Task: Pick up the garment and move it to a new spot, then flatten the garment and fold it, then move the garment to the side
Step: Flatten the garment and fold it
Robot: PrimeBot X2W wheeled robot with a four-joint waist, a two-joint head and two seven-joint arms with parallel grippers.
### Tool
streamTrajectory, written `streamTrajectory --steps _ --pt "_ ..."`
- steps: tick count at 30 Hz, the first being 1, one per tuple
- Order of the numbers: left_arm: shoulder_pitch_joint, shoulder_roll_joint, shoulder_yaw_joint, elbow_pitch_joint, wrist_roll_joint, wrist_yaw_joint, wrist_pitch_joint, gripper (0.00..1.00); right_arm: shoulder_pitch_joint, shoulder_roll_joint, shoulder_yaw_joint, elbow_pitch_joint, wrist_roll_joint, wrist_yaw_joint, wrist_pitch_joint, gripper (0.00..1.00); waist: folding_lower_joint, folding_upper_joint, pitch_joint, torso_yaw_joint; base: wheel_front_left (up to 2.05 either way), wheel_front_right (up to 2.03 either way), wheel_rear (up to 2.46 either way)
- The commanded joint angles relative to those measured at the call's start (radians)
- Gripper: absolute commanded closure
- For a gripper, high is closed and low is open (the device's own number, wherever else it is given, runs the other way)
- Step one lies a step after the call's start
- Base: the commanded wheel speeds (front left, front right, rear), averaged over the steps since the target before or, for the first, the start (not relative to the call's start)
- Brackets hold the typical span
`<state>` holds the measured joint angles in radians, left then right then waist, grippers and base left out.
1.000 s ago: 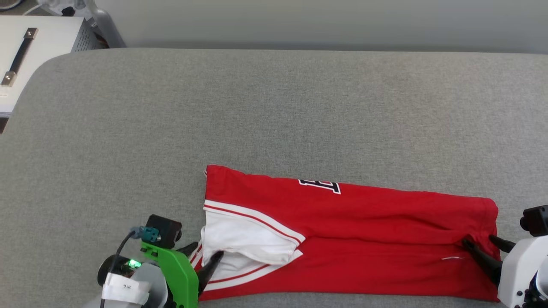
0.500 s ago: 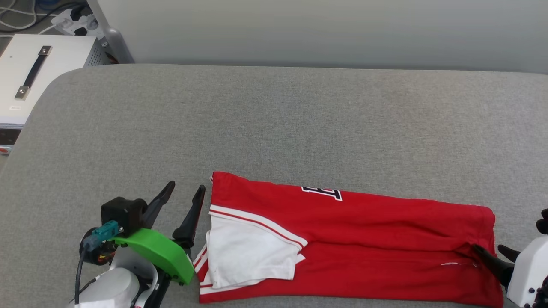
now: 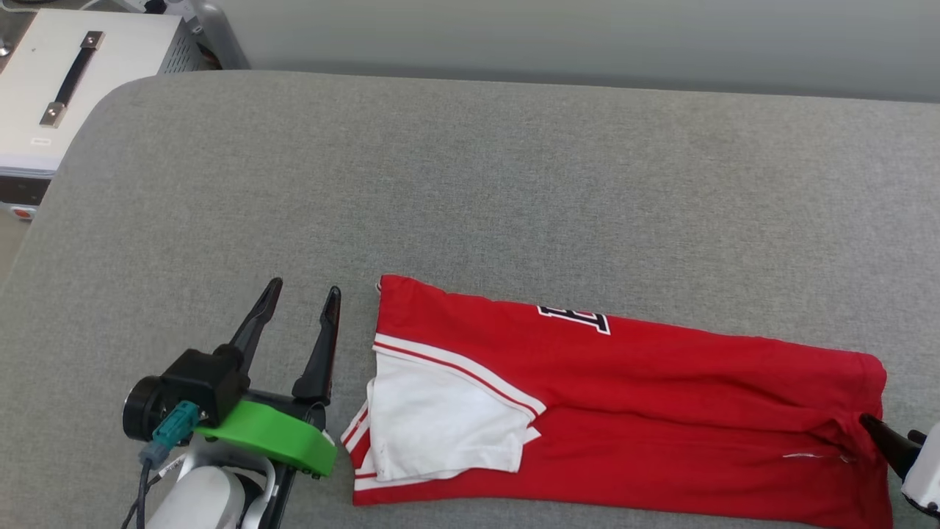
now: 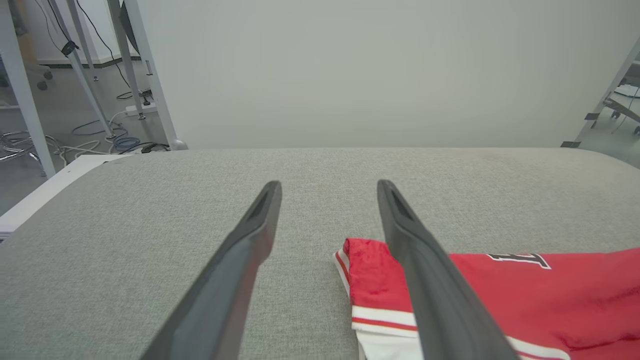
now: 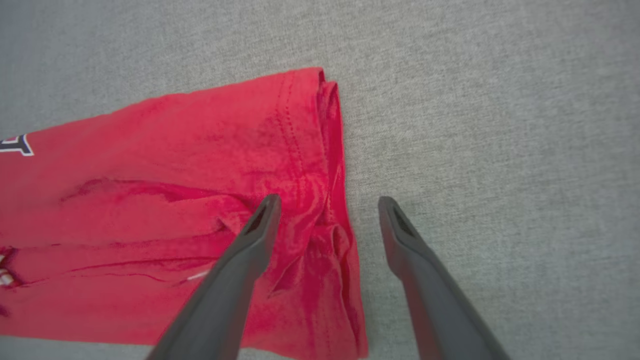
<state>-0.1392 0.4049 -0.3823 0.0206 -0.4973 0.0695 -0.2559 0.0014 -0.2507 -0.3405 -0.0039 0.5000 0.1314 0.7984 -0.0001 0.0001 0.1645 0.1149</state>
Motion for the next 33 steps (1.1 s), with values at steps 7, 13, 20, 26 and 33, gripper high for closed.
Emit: streamTrajectory --steps 7,13,20,26,33 --pt "0.042 -0.085 0.099 0.048 0.09 -0.101 -0.006 0.0 -0.026 0.049 -0.033 0.066 -0.031 -0.001 0.04 0.0 0.0001 -0.0001 0.033 0.024 0.0 0.0 0.0" --pt "0.042 -0.13 0.152 0.077 0.134 -0.15 -0.006 0.0 -0.036 0.071 -0.005 0.117 -0.024 -0.001 0.052 0.0 0.0001 -0.0001 0.049 0.028 0.0 0.0 0.0" --pt "0.032 -0.163 0.201 0.103 0.175 -0.189 -0.006 0.0 -0.042 0.111 0.109 0.166 0.057 -0.001 0.064 0.0 0.0001 -0.0001 0.052 0.025 0.0 0.0 0.0" --pt "0.032 -0.169 0.208 0.113 0.186 -0.196 -0.006 0.0 -0.038 0.109 0.171 0.199 0.076 -0.001 0.042 0.0 0.0001 -0.0001 0.043 0.022 0.0 0.0 0.0" --pt "0.038 -0.169 0.211 0.123 0.189 -0.199 -0.006 0.0 -0.037 0.066 0.189 0.234 0.06 -0.001 -0.026 1.0 0.0001 -0.0001 0.029 0.019 0.0 0.0 0.0"
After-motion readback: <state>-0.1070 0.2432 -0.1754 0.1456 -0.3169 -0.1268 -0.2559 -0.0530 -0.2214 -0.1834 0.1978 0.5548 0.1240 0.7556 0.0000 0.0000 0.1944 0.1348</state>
